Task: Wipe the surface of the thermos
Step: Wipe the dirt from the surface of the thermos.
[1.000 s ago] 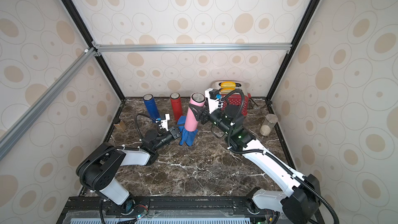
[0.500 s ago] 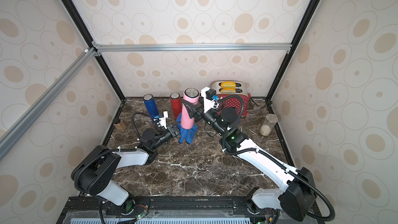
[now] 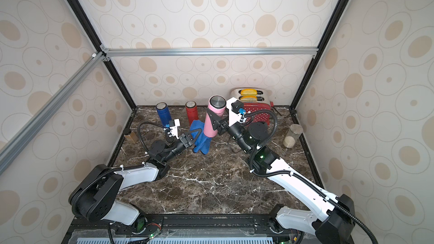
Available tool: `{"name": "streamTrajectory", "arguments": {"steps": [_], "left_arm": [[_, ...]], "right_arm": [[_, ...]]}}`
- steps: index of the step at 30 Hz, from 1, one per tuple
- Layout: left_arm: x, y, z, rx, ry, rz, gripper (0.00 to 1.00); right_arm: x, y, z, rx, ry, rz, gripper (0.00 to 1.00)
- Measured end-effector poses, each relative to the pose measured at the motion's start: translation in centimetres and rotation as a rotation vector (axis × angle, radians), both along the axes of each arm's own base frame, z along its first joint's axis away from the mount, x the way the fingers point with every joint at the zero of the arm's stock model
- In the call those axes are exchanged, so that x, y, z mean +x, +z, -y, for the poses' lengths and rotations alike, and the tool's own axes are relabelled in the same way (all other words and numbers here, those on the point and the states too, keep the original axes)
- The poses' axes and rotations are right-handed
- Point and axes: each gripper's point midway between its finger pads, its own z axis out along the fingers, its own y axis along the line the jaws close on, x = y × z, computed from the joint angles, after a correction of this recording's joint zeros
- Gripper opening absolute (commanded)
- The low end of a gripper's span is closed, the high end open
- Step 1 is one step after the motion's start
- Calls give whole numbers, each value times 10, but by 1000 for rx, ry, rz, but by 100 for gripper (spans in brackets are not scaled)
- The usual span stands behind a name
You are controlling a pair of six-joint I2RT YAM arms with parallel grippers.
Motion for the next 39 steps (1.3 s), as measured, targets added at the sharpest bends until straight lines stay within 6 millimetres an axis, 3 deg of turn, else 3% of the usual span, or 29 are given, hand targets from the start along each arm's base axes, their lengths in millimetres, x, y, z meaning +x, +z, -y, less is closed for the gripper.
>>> {"name": "streamTrajectory", "arguments": {"steps": [13,20,27,31,37,39], "left_arm": [[11,9,-5,-16,37,10,0],[11,45,-5,-82,34,96,0],[8,56,-8,-109,33,120,0],[13,42,-9,-98,45,99,0],[26,-20,1,-8,36,-15,0],[25,-31,3,15,21,-32,0]], "right_arm": [[-19,-1,-20,19,108,-22,0],[-40,-27,-54,-37,226,-90,0],[-39,-43,-54,-112,197,-101,0],[-42,-34,-44,-133,172,-72,0],[-51,7,-21,-111,119,27,0],[-53,21,-15,-101,100,61,0]]}}
